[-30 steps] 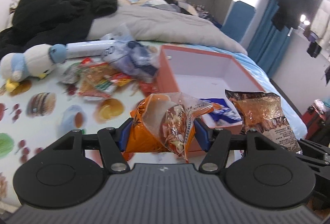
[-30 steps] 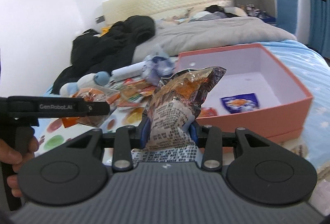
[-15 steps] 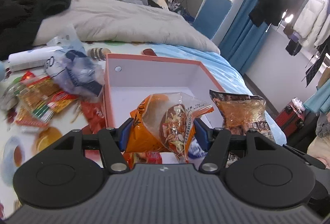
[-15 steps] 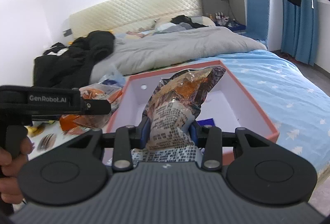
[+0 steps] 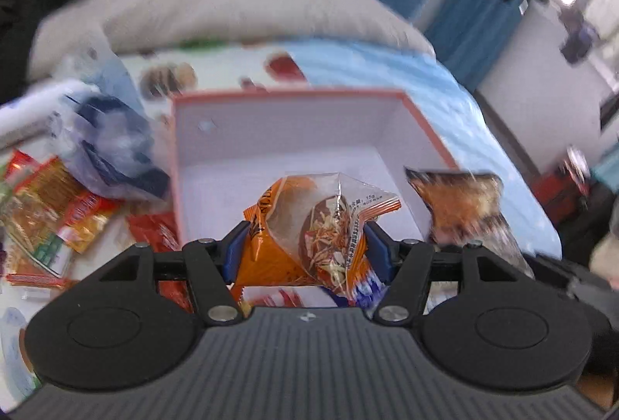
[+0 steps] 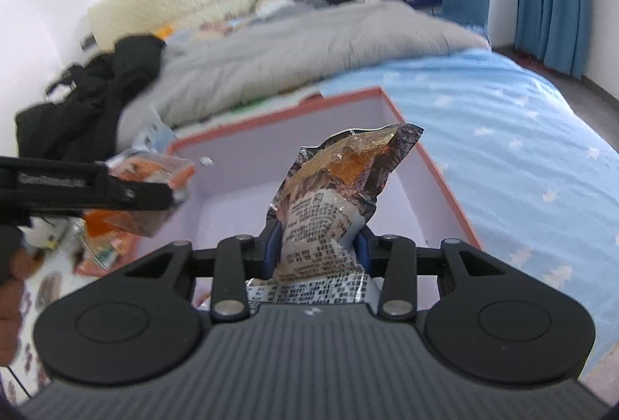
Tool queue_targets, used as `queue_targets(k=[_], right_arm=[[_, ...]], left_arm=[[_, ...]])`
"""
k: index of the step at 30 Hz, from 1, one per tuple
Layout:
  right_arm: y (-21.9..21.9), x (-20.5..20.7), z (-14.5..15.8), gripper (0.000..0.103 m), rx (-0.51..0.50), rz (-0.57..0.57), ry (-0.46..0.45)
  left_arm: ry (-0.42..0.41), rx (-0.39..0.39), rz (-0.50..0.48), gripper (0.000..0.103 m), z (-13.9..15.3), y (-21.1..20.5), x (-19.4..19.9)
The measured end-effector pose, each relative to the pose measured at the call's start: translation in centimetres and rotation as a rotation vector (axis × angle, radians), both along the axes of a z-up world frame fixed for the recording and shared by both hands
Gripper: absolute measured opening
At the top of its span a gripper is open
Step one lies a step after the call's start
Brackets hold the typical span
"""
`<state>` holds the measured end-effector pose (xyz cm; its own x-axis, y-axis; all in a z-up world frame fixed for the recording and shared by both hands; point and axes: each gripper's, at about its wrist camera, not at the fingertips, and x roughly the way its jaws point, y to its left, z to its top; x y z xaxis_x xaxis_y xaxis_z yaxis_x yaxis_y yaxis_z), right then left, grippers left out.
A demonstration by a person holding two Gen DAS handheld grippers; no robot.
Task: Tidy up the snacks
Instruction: 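Open both tools to drop the packets into the pink box, then withdraw both open tools from the box back toward the snack pile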
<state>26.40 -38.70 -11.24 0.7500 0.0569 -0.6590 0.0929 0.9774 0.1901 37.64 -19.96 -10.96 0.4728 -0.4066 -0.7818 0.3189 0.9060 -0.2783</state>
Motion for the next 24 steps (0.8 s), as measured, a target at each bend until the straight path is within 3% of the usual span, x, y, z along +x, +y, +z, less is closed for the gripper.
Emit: queue_targets(k=[4, 7, 9, 11, 24], right_arm=[[-0.8, 1.1, -1.0, 0.043, 0.006, 0.007, 0.064], [-1.2, 0.8, -1.4, 0.044, 0.015, -0.007, 0.082], [-1.4, 0.7, -1.4, 0.054, 0.027, -0.01, 0.084], [-1.4, 0.6, -1.3, 0.072, 0.031, -0.013, 0.08], [-0.2, -3.2, 0.2, 0.07, 0.034, 0.003, -0.037]], left_arm=[[0.002, 0.039, 0.005, 0.068, -0.4, -0.3, 0.0], [0.026, 0.021, -0.002, 0.072, -0.7, -0.1, 0.2], [0.021, 0.019, 0.006, 0.078, -0.7, 0.0, 0.1], [0.005, 0.019, 0.005, 0.078, -0.5, 0.2, -0.4], [-0.195, 0.02, -0.003, 0.078, 2.6, 2.3, -6.7]])
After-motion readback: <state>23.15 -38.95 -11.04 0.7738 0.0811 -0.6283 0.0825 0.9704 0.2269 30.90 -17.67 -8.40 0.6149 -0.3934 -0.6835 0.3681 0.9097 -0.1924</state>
